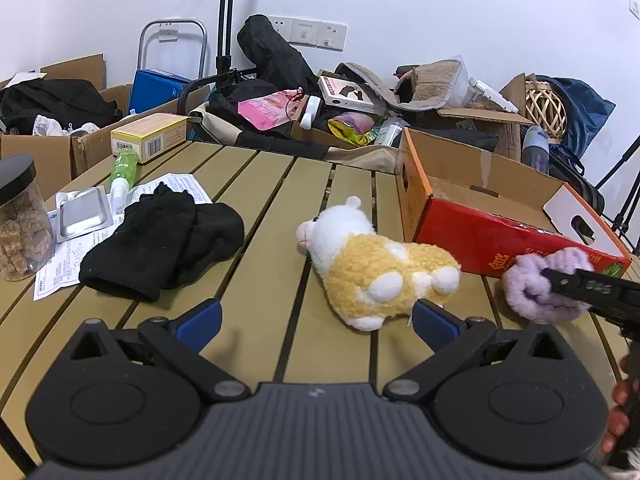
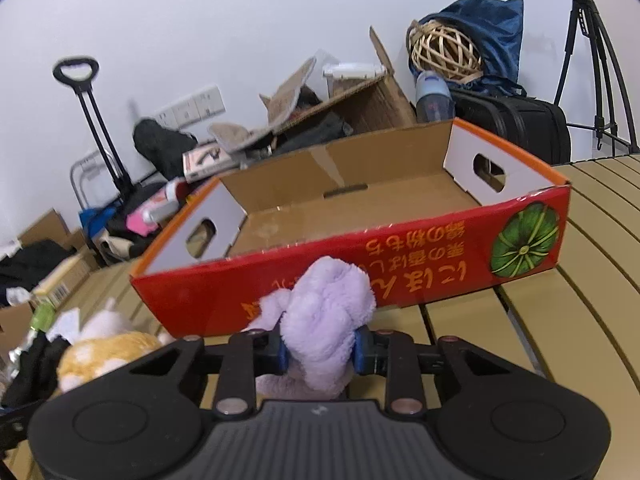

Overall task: Collect trash
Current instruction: 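Close the left gripper on the yellow-and-white plush lamb while the right gripper holds the headband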

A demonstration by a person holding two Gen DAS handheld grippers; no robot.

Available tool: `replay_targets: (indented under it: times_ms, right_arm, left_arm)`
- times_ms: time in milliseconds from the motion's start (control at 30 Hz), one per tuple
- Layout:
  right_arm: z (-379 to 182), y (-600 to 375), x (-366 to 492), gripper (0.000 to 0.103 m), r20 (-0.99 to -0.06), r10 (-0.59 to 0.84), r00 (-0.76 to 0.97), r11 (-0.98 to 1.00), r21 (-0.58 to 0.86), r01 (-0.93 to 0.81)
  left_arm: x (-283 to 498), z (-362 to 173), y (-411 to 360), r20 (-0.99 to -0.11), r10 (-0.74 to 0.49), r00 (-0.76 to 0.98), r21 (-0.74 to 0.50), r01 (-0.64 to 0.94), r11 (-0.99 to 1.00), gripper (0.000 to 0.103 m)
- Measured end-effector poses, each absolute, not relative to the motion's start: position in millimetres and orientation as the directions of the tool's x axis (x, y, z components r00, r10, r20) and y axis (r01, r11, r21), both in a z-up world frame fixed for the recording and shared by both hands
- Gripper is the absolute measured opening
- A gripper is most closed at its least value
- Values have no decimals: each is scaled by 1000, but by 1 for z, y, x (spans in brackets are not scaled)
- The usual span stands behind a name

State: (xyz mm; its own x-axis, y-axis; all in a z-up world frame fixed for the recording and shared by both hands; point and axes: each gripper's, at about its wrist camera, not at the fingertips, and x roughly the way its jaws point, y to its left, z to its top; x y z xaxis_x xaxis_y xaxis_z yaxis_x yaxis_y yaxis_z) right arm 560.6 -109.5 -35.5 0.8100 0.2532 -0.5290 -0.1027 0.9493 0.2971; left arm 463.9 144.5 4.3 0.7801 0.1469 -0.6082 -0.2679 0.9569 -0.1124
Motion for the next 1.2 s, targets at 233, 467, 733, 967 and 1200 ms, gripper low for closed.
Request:
replay_targets:
  times_ms: [233, 467, 733, 967, 1200]
  right_arm:
    - [-19, -158, 533, 27, -468, 270, 842, 922, 379, -85]
    - [-9, -216, 520, 27, -454, 204, 868, 925, 379, -19]
    - [-12, -264, 507, 27, -442, 172, 880, 917, 398, 20]
    - [-19, -279, 504, 27, -443, 171, 880, 913, 406, 27]
    - [-26, -277, 504, 27, -445, 189, 875, 907, 420, 18]
  left_arm:
    - [471, 1, 118, -616, 161, 771, -71, -257, 964, 103]
    - [493, 4, 93, -621, 141, 771, -43, -213, 976, 103]
    - [531, 0, 91, -654, 154, 740, -56, -250, 967, 103]
    - [554, -9, 90, -686, 208, 697, 1, -285, 958, 103]
    - [564, -19, 92, -703, 212, 679, 5, -293, 956, 103]
